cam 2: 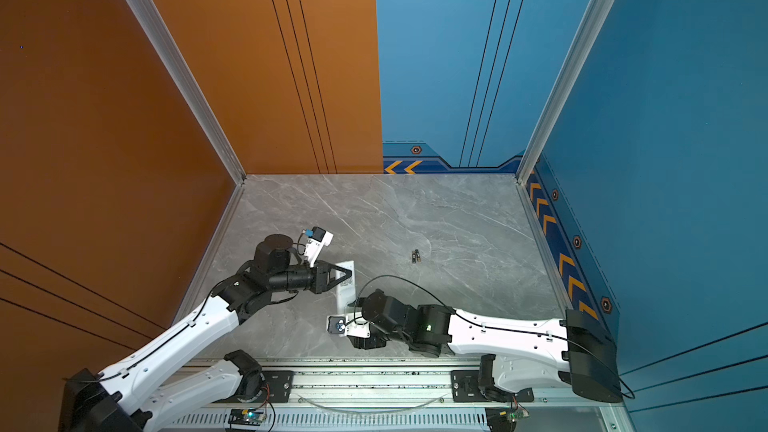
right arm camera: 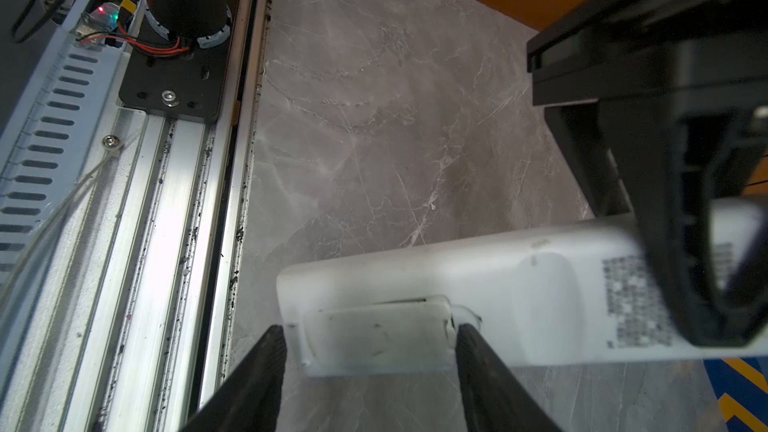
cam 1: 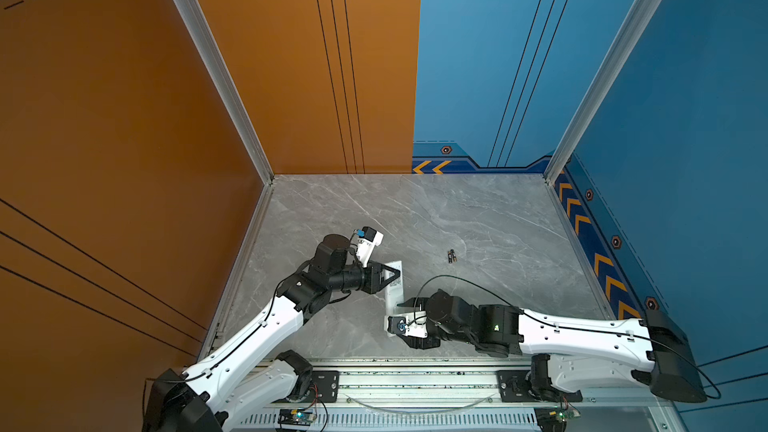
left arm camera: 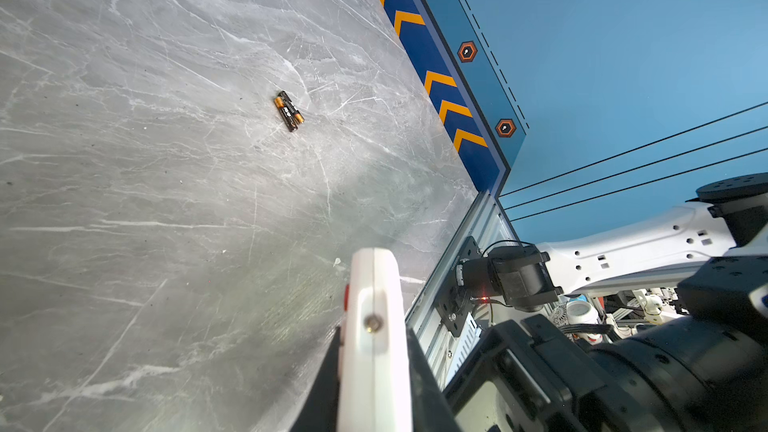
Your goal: Load the batteries into the remote control
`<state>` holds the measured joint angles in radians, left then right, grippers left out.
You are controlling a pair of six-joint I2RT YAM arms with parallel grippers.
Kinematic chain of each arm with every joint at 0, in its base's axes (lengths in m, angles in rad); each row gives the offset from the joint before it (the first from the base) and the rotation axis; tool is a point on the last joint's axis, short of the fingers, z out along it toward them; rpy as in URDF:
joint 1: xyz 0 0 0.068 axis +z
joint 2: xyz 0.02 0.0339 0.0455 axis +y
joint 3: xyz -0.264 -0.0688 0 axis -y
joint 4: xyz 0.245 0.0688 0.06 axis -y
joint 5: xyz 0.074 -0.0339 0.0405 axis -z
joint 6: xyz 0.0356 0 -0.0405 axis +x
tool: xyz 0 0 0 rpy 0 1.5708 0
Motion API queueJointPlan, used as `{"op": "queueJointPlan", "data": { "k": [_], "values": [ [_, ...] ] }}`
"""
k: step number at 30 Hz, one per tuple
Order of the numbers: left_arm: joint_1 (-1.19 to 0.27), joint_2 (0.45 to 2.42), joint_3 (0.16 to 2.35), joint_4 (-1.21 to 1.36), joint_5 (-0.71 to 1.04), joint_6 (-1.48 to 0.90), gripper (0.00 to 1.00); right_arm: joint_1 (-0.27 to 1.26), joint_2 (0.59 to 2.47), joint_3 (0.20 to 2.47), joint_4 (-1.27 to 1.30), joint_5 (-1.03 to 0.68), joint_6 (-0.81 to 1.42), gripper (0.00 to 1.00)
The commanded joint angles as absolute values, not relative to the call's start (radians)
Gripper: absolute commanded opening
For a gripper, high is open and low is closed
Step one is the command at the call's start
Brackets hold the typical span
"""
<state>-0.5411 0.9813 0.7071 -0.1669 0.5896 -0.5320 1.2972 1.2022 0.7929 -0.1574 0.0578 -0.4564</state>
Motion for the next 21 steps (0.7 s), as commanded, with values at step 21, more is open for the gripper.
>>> {"op": "queueJointPlan", "data": {
  "k": [21],
  "values": [
    [-0.526, 0.959, 0.724, -0.080, 0.586, -0.545, 0.00, 1.315, 1.181, 0.788, -0.204, 0.060, -0.465, 0.66]
  ]
}}
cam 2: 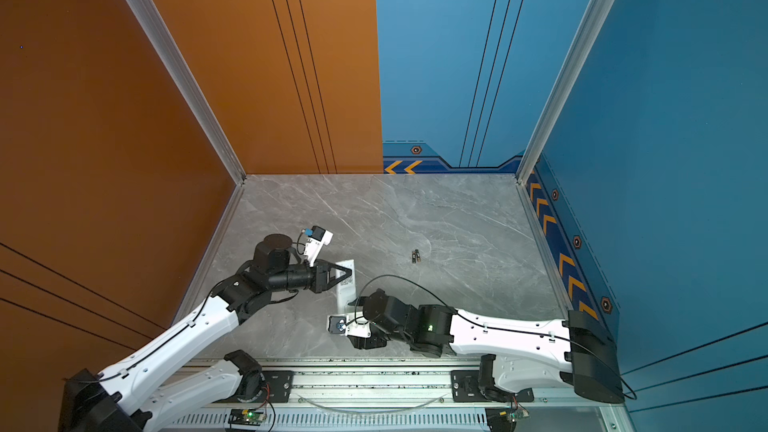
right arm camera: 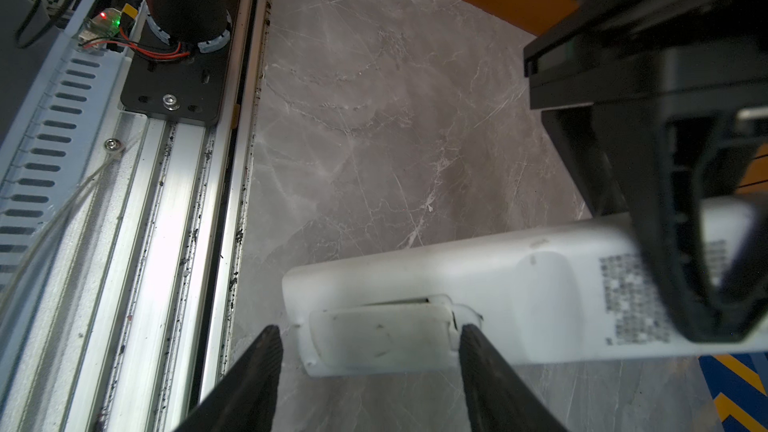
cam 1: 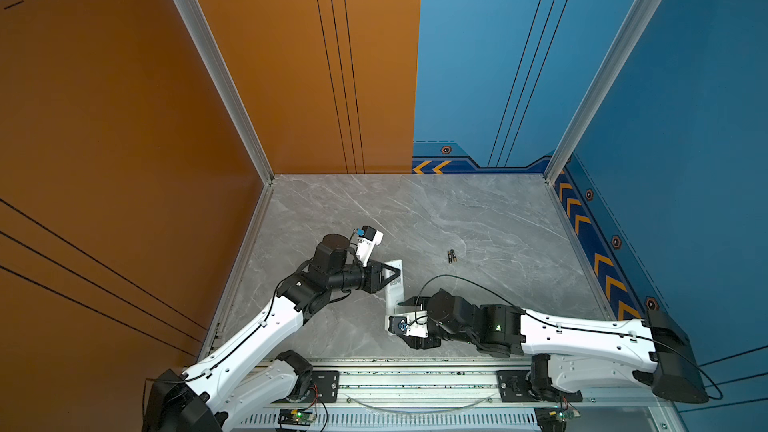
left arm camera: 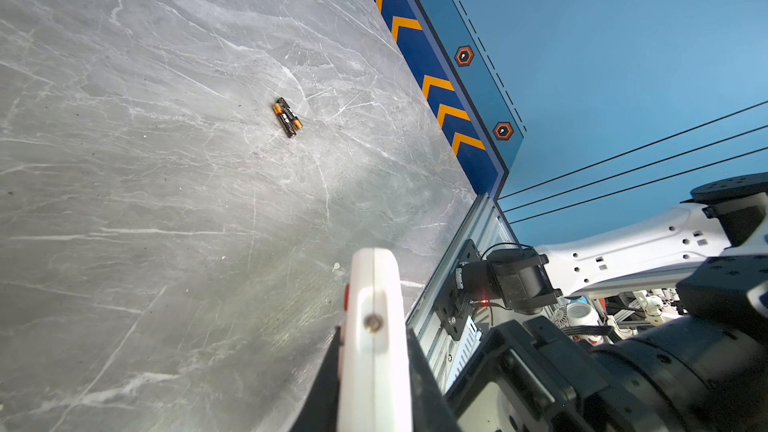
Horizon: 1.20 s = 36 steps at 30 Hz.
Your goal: Load the batteries into the remote control
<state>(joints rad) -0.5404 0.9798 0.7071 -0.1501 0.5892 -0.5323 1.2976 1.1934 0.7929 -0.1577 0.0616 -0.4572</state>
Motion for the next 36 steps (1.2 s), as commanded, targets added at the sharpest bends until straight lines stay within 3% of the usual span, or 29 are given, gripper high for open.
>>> {"op": "queueJointPlan", "data": {
  "k": [1, 16, 31, 36],
  "values": [
    [-0.528, 0.959, 0.724, -0.080, 0.586, -0.546, 0.00, 1.315, 1.182, 0.788, -0.199, 0.065, -0.464, 0.68],
    [-0.529, 0.960, 0.722, -0.075, 0.588, -0.548, 0.00, 1.315, 1.176, 0.790, -0.163, 0.116, -0.467, 0.80],
    [-0.528, 0.962, 0.721, -0.072, 0.588, -0.548, 0.00, 1.315, 1.137, 0.792, -0.138, 0.142, -0.480, 0.83],
    [-0.527, 0.953, 0.727, -0.080, 0.538, -0.574, 0.00, 1.281, 1.118, 0.802, -0.111, 0.229, -0.390, 0.84]
  ]
}}
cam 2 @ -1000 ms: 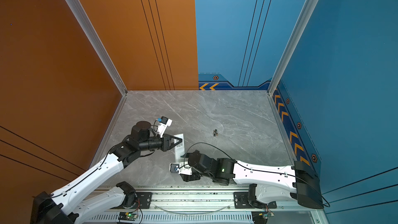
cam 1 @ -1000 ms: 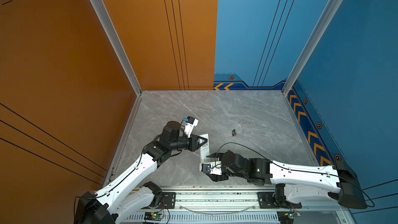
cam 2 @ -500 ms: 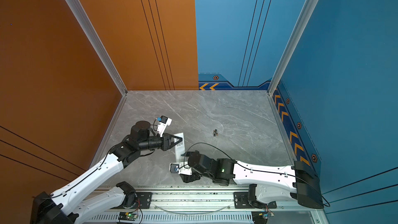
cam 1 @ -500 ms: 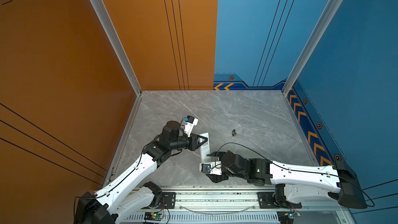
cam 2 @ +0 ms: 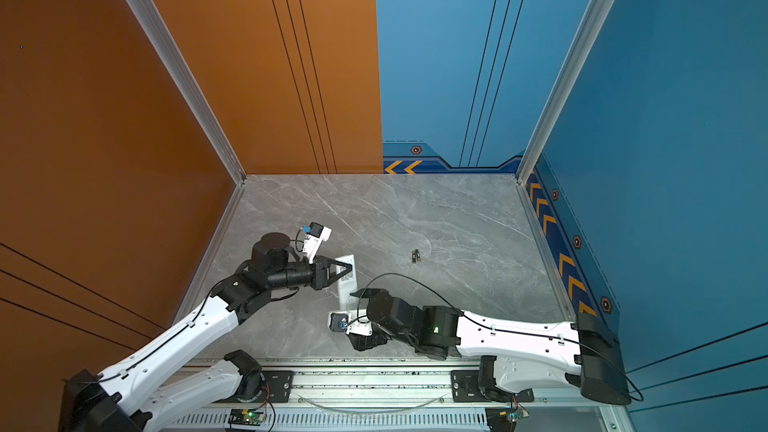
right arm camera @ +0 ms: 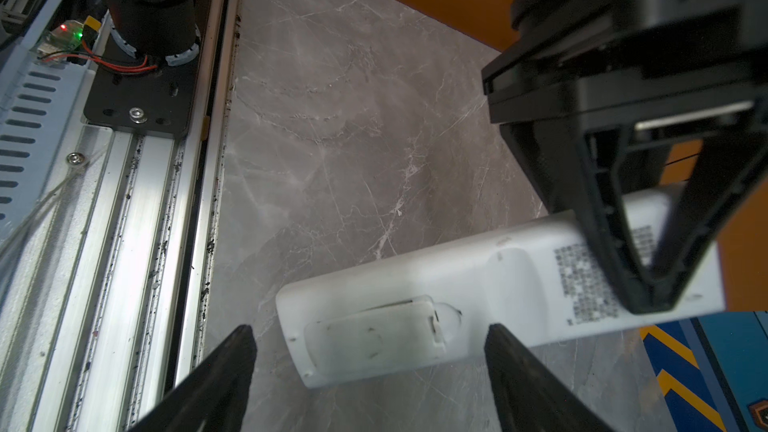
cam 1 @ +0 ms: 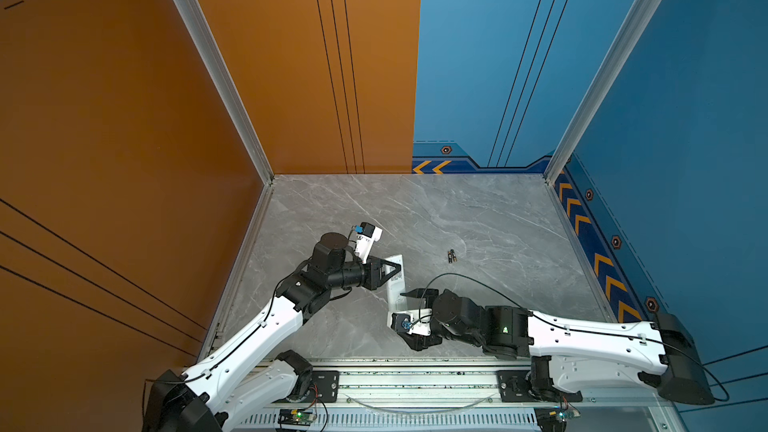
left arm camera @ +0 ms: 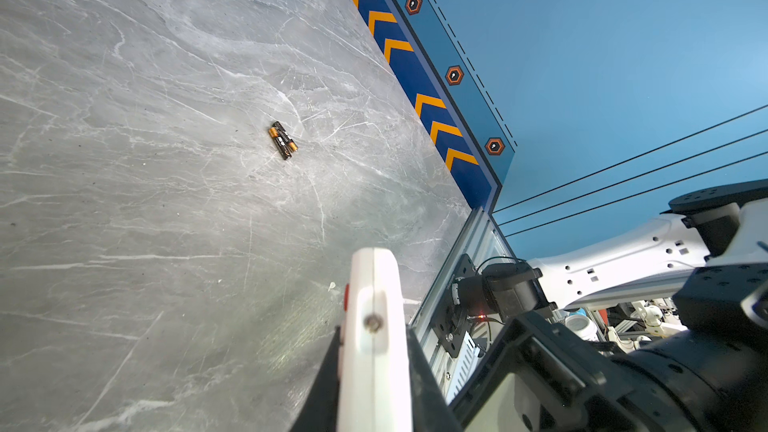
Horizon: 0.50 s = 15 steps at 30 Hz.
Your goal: Load the batteries into the remote control
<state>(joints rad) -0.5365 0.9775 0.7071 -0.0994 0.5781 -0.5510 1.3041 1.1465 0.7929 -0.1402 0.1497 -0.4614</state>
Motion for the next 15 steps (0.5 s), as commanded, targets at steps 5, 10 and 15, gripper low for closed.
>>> {"op": "queueJointPlan", "data": {
  "k": [5, 10, 15],
  "values": [
    [-0.516, 0.908, 0.751, -0.151, 0.382, -0.602, 0.00, 1.171, 1.044, 0.821, -0.122, 0.179, -0.150, 0.84],
    [-0.464, 0.871, 0.749, -0.179, 0.272, -0.678, 0.00, 1.060, 0.951, 0.776, -0.062, 0.044, 0.067, 0.85],
    [-0.462, 0.833, 0.742, -0.223, 0.172, -0.718, 0.00, 0.967, 0.938, 0.783, -0.094, -0.049, 0.226, 0.86]
  ]
}}
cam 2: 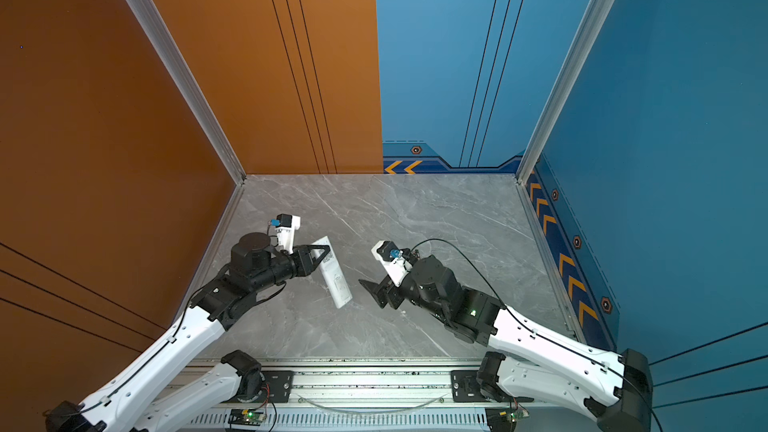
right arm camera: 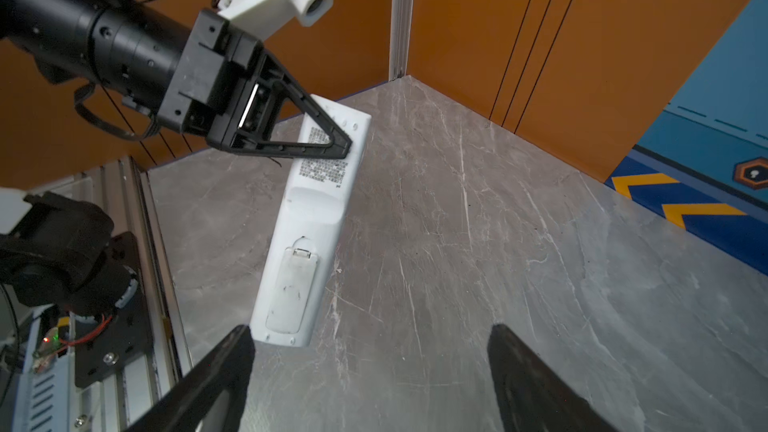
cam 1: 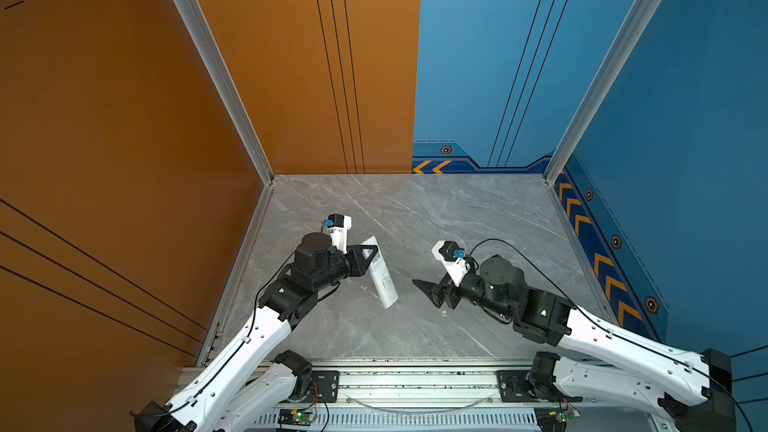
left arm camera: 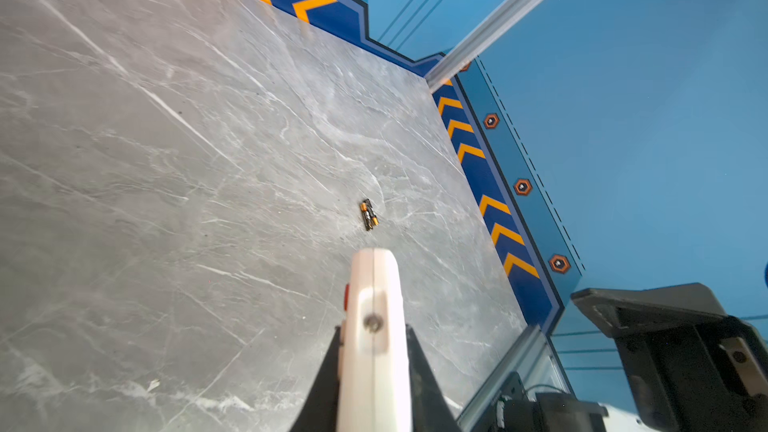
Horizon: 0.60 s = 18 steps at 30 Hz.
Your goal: Load the batteries into the remote control
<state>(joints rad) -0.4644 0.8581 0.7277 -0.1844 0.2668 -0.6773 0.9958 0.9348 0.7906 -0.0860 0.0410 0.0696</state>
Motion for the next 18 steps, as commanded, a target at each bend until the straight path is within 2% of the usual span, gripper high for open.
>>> {"op": "queueJointPlan", "data": {
  "k": [1, 18],
  "values": [
    [-0.462, 0.826, 0.742, -0.227, 0.157, -0.722, 0.00, 0.958, 0.946, 0.789, -0.103, -0.064, 0.242, 0.86],
    [-0.558, 0.849, 0.755, -0.290, -0.003, -0.713, 0.00, 0.949, 1.216, 0.860, -0.003, -0.264, 0.363, 0.81]
  ]
}}
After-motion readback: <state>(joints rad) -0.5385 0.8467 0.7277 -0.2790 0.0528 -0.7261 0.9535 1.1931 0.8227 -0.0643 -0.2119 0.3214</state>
